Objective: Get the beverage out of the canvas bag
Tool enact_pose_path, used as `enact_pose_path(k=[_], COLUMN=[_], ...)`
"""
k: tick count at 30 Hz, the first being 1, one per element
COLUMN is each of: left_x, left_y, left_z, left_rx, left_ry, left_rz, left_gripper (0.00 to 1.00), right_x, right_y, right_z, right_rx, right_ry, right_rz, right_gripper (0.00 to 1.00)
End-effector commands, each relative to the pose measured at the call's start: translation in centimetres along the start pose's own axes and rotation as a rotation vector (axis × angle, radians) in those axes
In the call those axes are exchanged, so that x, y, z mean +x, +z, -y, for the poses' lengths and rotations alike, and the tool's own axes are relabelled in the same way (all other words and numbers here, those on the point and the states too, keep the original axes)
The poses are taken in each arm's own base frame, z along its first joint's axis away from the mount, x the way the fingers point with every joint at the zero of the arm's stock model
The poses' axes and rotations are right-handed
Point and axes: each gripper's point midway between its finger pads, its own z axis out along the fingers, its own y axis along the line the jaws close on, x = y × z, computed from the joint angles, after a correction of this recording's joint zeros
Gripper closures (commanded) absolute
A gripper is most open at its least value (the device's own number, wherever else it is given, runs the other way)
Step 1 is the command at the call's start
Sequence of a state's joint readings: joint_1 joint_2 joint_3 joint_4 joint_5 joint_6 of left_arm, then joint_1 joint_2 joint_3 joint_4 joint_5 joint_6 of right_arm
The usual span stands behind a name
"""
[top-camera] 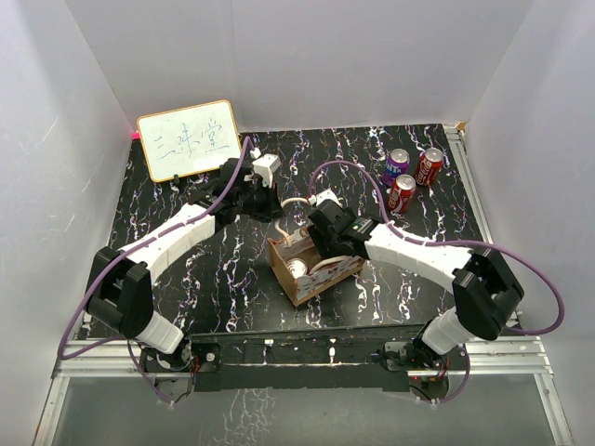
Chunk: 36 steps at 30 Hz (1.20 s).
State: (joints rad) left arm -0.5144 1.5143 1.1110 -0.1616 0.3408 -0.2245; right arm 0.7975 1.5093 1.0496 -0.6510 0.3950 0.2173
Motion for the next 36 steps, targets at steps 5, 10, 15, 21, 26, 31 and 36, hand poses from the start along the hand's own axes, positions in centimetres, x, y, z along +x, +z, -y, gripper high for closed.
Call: enact_pose_path(k=[5, 10, 15, 21, 26, 31, 36], left_x=[-1.1, -1.1, -1.1, -1.1, -1.0, -1.0, -1.1], left_y=[-0.8, -0.8, -0.8, -0.8, -0.8, -0.7, -0.8], left_z=[0.9, 0.9, 0.9, 0.9, 0.9, 0.9, 0.9], left_rx=[0.018, 0.018, 0.017, 0.017, 0.017, 0.018, 0.016], left_ry=[0.012, 0.012, 0.012, 0.012, 0.011, 0.011, 0.011], left_rz=[0.02, 0.019, 0.021, 0.02, 0.019, 0.016, 0.018], left_gripper=[1.0, 1.0, 1.0, 1.0, 1.0, 1.0, 1.0], right_x=[-3.5, -5.3, -6.6, -8.0, -9.4, -11.1, -12.4], right_y=[-4.2, -6.4, -8.4, -10.5, -12.0, -13.5, -15.2], right_z=[0.0, 0.3, 0.6, 1.3, 1.8, 2.3, 3.0], right_rx=[-0.085, -0.126, -0.158, -0.171, -0.176, -0.18, -0.178], right_ry=[0.11, 0.156, 0.197, 0.234, 0.261, 0.289, 0.319], right_rz=[0.154, 0.261, 0.339, 0.42, 0.476, 0.536, 0.602], right_gripper=[0.73, 0.79, 0.83, 0.86, 0.89, 0.91, 0.92])
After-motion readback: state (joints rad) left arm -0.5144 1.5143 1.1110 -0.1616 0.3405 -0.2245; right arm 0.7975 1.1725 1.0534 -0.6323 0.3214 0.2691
